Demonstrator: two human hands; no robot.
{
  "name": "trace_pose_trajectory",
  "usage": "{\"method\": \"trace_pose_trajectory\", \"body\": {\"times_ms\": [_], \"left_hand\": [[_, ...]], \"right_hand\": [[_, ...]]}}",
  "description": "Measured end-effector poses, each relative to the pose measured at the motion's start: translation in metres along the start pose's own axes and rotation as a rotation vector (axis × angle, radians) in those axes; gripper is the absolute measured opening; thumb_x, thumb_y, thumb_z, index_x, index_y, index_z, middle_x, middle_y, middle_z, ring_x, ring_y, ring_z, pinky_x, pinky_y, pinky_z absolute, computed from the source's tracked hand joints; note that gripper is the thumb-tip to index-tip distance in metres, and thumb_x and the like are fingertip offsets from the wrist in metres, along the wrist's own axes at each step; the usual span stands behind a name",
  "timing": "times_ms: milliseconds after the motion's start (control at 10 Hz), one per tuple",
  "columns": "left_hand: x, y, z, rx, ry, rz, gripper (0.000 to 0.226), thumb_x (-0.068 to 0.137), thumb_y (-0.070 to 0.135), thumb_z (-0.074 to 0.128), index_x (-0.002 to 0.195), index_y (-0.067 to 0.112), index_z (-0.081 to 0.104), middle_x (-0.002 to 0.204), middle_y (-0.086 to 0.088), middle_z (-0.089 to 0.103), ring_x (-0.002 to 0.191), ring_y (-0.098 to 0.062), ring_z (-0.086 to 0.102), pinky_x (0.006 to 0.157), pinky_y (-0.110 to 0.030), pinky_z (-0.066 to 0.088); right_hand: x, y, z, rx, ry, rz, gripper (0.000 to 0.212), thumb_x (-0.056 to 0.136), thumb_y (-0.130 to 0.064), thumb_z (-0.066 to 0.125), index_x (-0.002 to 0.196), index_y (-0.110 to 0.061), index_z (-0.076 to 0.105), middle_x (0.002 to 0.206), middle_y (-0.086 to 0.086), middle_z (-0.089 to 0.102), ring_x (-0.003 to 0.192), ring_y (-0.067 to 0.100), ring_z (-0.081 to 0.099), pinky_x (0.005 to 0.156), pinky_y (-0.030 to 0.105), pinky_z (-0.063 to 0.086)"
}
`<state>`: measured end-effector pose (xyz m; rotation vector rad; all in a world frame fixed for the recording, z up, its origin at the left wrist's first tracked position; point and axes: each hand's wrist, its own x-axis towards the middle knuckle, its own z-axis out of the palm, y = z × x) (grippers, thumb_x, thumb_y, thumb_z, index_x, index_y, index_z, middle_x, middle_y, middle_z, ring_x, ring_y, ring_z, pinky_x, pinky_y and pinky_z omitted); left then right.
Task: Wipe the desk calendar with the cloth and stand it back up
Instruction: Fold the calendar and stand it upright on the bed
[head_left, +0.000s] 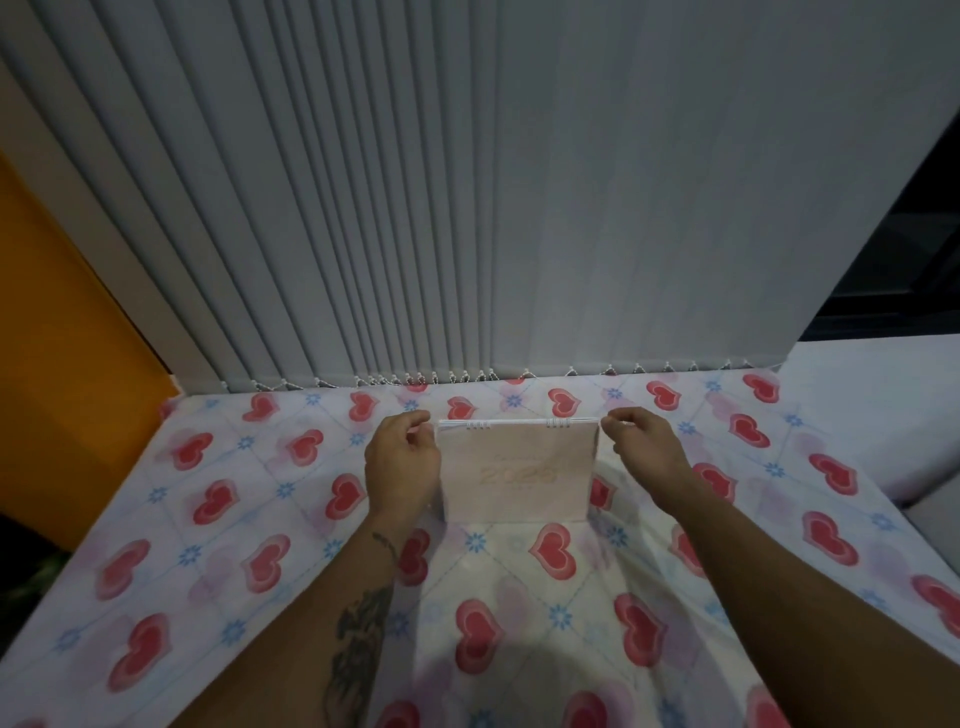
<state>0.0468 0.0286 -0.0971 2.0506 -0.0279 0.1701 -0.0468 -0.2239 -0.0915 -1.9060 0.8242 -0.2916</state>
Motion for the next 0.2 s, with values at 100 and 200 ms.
{"method": "trace_pose_trajectory", "body": {"times_ms": [100, 200], "left_hand": [[-0.005, 0.001, -0.009, 0.155, -0.032, 0.082, 0.026, 0.096, 0.023, 0.053, 0.118, 0.020, 0.066, 0.124, 0.000, 0.064, 0.110, -0.020, 0.060, 0.092, -0.032, 0.048], [0.000, 0.015, -0.022, 0.297, -0.080, 0.213, 0.030, 0.095, 0.024, 0.053, 0.123, 0.020, 0.063, 0.130, 0.000, 0.060, 0.116, -0.022, 0.056, 0.098, -0.037, 0.047]], "right_hand": [[-0.006, -0.005, -0.006, -0.108, -0.010, -0.081, 0.037, 0.097, -0.032, 0.053, 0.131, -0.016, 0.056, 0.136, 0.009, 0.058, 0.114, 0.023, 0.056, 0.095, 0.038, 0.042], [-0.013, -0.022, -0.009, -0.237, -0.007, -0.188, 0.042, 0.098, -0.031, 0.054, 0.137, -0.016, 0.052, 0.145, 0.009, 0.051, 0.130, 0.029, 0.049, 0.106, 0.043, 0.039]]}}
